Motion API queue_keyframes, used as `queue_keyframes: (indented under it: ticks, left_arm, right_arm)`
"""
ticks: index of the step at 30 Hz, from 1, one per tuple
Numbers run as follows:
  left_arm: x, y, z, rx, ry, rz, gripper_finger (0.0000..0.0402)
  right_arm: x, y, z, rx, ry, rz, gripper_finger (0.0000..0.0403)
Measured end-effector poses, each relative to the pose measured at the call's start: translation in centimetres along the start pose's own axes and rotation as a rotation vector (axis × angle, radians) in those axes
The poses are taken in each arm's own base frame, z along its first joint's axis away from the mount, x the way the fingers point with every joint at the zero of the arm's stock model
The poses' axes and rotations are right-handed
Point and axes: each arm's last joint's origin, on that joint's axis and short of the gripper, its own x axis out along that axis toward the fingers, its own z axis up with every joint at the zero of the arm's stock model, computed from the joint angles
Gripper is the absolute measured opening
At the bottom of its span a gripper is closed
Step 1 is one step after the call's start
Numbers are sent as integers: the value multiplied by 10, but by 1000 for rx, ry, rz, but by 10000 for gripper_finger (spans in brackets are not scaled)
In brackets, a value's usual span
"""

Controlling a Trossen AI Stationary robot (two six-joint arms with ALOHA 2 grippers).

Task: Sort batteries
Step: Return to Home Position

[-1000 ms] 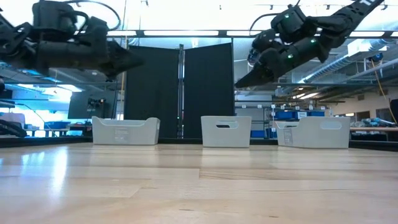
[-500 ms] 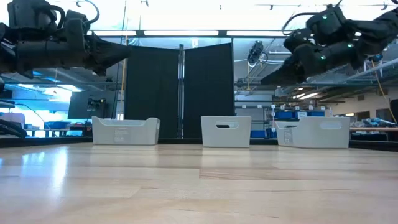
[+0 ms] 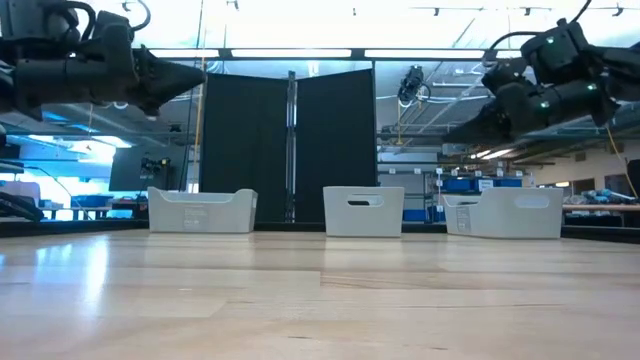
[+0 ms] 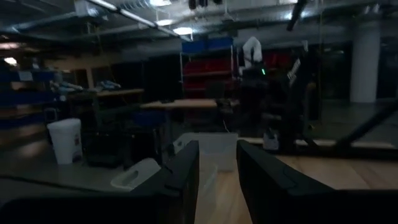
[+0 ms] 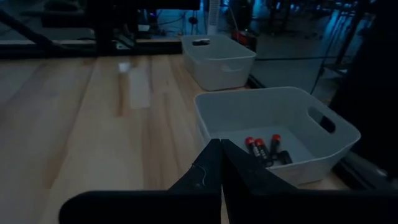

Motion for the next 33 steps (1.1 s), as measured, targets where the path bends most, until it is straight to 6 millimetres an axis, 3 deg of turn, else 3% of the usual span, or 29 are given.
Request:
queue_keyframes:
  ticks: [10,16,22,27,30,33]
  left_arm:
    - [-15,3,3,41,23,47,115]
    - [-24,4,14,62,-72,75,115]
    - [-34,5,6,62,10,65,115]
    - [-34,4,5,51,20,61,115]
    - [-34,4,5,63,20,61,115]
    - [-34,4,6,65,13,62,115]
  right_arm:
    - [-8,-3,0,35,-41,17,9]
    - [-12,-2,2,7,-54,30,11]
    - [-24,1,10,14,-101,-20,10]
    - [-35,4,-12,72,-98,-173,10]
    - [-41,9,-28,112,-173,-164,10]
    - [-45,13,-30,147,-157,-133,10]
